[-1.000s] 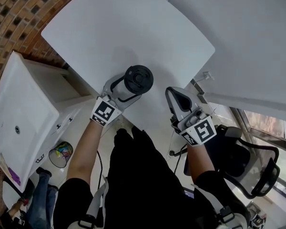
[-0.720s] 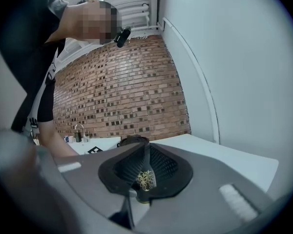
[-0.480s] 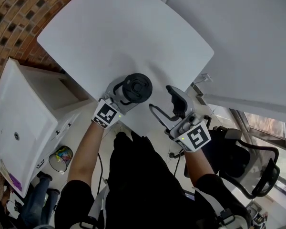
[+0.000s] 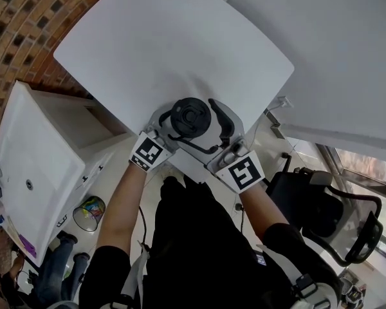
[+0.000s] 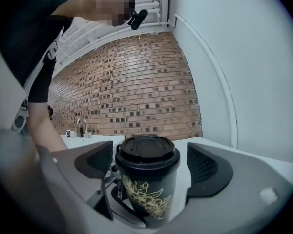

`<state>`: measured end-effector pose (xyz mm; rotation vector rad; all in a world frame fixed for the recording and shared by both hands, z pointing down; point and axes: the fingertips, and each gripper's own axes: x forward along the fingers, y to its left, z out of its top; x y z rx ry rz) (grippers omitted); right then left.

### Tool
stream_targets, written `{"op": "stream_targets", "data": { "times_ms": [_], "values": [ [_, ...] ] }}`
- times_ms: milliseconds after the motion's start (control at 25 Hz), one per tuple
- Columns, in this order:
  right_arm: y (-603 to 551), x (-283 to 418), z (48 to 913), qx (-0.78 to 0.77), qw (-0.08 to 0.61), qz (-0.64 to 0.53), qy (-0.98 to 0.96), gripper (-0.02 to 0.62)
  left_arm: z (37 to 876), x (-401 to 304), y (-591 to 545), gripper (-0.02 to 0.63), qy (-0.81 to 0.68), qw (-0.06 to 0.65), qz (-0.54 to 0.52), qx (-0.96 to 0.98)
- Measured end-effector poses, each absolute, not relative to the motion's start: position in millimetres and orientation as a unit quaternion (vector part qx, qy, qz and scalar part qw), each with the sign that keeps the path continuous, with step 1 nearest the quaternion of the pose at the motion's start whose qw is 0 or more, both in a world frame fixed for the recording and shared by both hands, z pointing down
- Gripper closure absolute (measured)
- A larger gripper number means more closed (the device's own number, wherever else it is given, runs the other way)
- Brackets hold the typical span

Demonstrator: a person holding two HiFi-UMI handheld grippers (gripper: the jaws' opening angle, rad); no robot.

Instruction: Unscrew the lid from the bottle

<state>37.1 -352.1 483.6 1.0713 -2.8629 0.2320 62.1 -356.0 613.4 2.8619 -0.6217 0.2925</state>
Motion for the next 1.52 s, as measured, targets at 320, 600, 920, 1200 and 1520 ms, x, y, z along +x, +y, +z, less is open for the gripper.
{"op": "stream_targets", "data": {
  "times_ms": [320,600,920,1200,1520],
  "values": [
    [-362.1,21.6,488.3,0.346,0.039,0.049,-0.936,0.138,613.8,64.3,-354.5,0.233,-0.205,0.094,0.104,0.969],
    [-361.7,18.6,493.0,0.312,0.043,0.066,-0.947,0.138,613.3,63.6,-354.5,0.233,-0.201,0.095,0.1,0.97],
    [-344.6,13.9,498.7,0.089,0.108,-0.011,-0.99,0.129,615.5,65.8,-352.9,0.232,-0.198,0.097,0.104,0.97],
    [-340.9,12.1,500.8,0.029,0.133,0.006,-0.991,0.129,615.6,64.4,-352.9,0.232,-0.199,0.1,0.104,0.969],
    [-354.8,16.7,480.2,0.236,0.022,0.063,-0.969,0.067,616.1,64.1,-353.6,0.23,-0.203,0.102,0.102,0.968]
  ]
}}
